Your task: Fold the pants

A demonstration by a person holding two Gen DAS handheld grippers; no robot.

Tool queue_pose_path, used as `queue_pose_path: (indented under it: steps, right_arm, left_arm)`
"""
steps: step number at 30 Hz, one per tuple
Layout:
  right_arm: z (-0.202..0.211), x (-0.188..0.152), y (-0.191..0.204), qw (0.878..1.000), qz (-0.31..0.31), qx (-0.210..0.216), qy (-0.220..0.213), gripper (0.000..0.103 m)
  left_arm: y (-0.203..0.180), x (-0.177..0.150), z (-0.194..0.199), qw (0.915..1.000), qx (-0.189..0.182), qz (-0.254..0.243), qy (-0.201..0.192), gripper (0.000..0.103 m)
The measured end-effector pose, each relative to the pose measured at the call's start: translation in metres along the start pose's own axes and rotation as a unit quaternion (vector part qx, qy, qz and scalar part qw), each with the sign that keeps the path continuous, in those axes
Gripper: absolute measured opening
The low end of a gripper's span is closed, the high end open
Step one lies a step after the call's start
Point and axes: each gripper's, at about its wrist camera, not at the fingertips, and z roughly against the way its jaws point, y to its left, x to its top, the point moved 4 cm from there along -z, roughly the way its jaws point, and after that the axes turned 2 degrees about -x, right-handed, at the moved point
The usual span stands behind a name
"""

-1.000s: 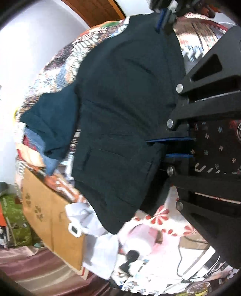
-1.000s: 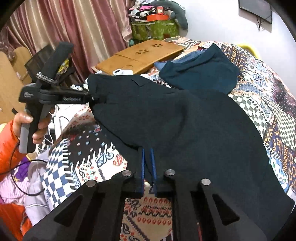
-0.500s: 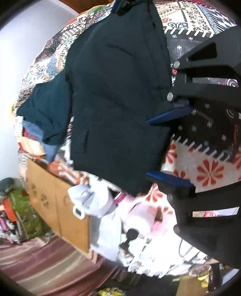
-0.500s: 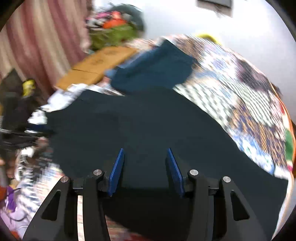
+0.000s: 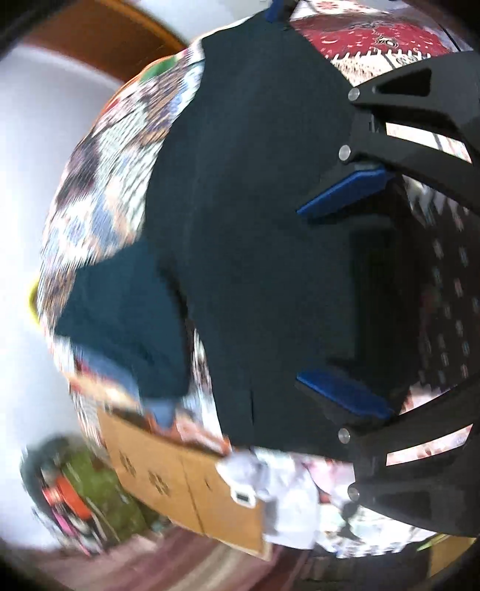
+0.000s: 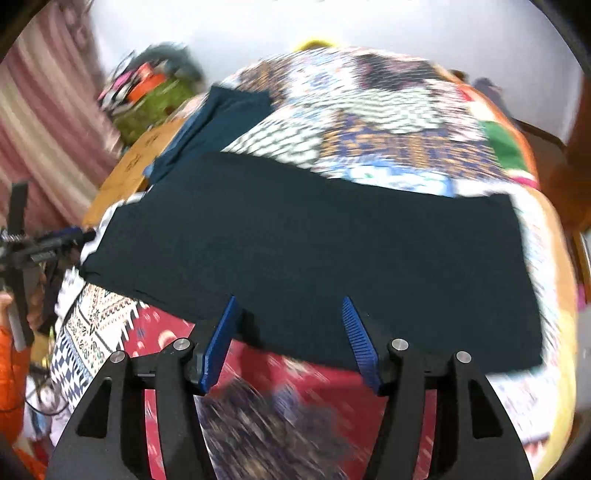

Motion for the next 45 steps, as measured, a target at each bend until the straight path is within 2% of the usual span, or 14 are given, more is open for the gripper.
queue_pose_path:
  steps: [4, 6, 10, 13, 18, 19, 21, 23, 24, 27, 30, 34, 38, 45]
  right_arm:
    - [0.027, -0.02, -0.05, 0.996, -0.087, -0.026, -0.02, 0.057]
    - [0.033, -0.032, -0.07, 0.992, -0.116, -0.038, -0.02, 0.057]
    - [0.03, -0.051, -0.104, 0.983, -0.181, -0.039, -0.015, 0.057]
    - [0.027, -0.049, -0.111, 0.978, -0.202, -0.024, -0.035, 0.057]
    - [0.019, -0.034, -0.116, 0.971, -0.227, -0.007, -0.07, 0.057]
    - [0.018, -0.033, -0.119, 0.97, -0.232, -0.01, -0.076, 0.053]
    - [0.017, -0.029, -0.124, 0.967, -0.238, -0.024, -0.086, 0.037]
    - [0.018, -0.026, -0.131, 0.965, -0.246, -0.031, -0.087, 0.016]
    - [0.018, -0.025, -0.137, 0.963, -0.253, -0.033, -0.092, 0.012]
    - [0.025, -0.023, -0.148, 0.96, -0.256, -0.035, -0.111, 0.009]
    - [0.037, -0.023, -0.154, 0.957, -0.251, -0.062, -0.128, 0.009]
    - [0.057, -0.015, -0.15, 0.958, -0.239, -0.064, -0.144, 0.009]
    - [0.08, 0.005, -0.126, 0.965, -0.186, -0.078, -0.17, 0.009]
    - [0.109, 0.053, -0.069, 0.966, -0.125, -0.043, -0.221, 0.009]
  left_arm:
    - [-0.048, 0.007, -0.004, 0.9973, 0.029, -0.064, -0.022, 0.085]
    - [-0.065, 0.011, -0.005, 0.9954, 0.014, -0.092, -0.019, 0.086]
    - [-0.102, 0.019, -0.007, 0.9897, 0.015, -0.139, -0.028, 0.086]
    - [-0.12, 0.022, -0.01, 0.988, 0.005, -0.152, -0.026, 0.086]
    - [-0.138, 0.026, -0.018, 0.9907, -0.022, -0.134, -0.009, 0.086]
    - [-0.14, 0.028, -0.021, 0.9916, -0.028, -0.126, -0.004, 0.086]
    - [-0.144, 0.029, -0.023, 0.9931, -0.041, -0.11, 0.003, 0.087]
    - [-0.147, 0.031, -0.026, 0.9939, -0.048, -0.099, 0.009, 0.089]
    - [-0.148, 0.032, -0.027, 0.9942, -0.05, -0.095, 0.011, 0.089]
    - [-0.153, 0.034, -0.031, 0.9941, -0.056, -0.092, 0.013, 0.09]
    - [-0.159, 0.036, -0.032, 0.993, -0.064, -0.098, 0.016, 0.09]
    - [-0.158, 0.038, -0.026, 0.9931, -0.061, -0.1, 0.007, 0.09]
    - [-0.146, 0.045, -0.012, 0.9946, -0.071, -0.075, -0.01, 0.09]
    - [-0.119, 0.055, 0.035, 0.9935, -0.069, -0.053, -0.074, 0.09]
